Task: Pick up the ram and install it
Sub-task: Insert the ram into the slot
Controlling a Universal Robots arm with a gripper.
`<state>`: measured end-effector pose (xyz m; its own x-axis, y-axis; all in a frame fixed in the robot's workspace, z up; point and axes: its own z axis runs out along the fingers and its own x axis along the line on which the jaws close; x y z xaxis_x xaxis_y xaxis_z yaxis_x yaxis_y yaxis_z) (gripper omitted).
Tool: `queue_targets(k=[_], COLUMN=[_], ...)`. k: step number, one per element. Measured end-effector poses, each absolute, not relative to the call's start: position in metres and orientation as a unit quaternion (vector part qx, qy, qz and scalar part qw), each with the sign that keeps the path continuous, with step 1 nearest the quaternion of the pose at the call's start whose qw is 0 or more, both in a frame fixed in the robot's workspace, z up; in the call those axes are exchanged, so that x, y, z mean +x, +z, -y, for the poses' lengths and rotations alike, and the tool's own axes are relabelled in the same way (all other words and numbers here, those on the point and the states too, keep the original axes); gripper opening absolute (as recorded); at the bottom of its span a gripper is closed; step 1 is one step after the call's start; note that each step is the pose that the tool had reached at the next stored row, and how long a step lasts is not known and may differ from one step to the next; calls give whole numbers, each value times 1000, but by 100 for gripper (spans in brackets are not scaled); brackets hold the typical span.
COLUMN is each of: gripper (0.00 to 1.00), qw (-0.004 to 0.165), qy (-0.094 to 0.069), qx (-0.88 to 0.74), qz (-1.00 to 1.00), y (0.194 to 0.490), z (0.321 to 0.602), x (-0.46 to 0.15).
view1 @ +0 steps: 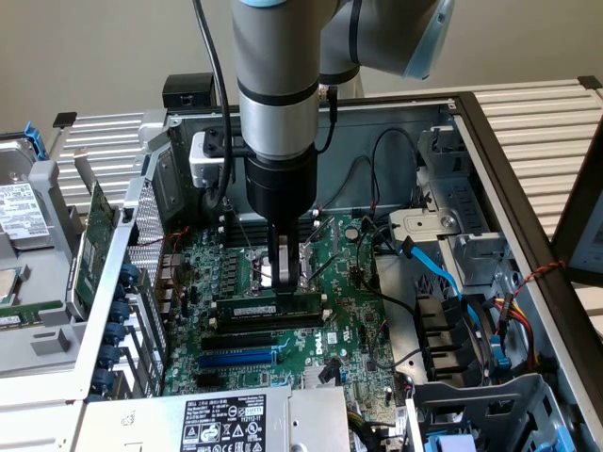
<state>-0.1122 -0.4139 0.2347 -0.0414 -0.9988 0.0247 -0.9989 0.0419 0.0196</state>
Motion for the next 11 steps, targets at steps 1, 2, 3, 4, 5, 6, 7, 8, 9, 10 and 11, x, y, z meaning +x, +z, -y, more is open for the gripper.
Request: queue_targets(k=[1, 2, 3, 4, 5, 6, 7, 8, 9, 10, 11], gripper=[12, 12, 12, 12, 12, 12, 12, 12, 12, 12, 12], qw=[16, 16, 16, 16, 16, 16, 16, 16, 15, 15, 15], qy=[1, 1, 1, 1, 1, 1, 1, 1, 1, 1, 1], qx=[692, 692, 692, 691, 691, 691, 691, 691, 691, 691, 691], qz=[722, 722, 722, 722, 722, 723, 723, 723, 723, 723, 723], y=[235, 235, 235, 235, 235, 235, 235, 235, 234, 234, 234], z=[414, 414, 414, 414, 415, 415, 415, 415, 415, 415, 415], x=[-112, -112, -112, -112, -112, -112, -112, -112, -112, -112, -112])
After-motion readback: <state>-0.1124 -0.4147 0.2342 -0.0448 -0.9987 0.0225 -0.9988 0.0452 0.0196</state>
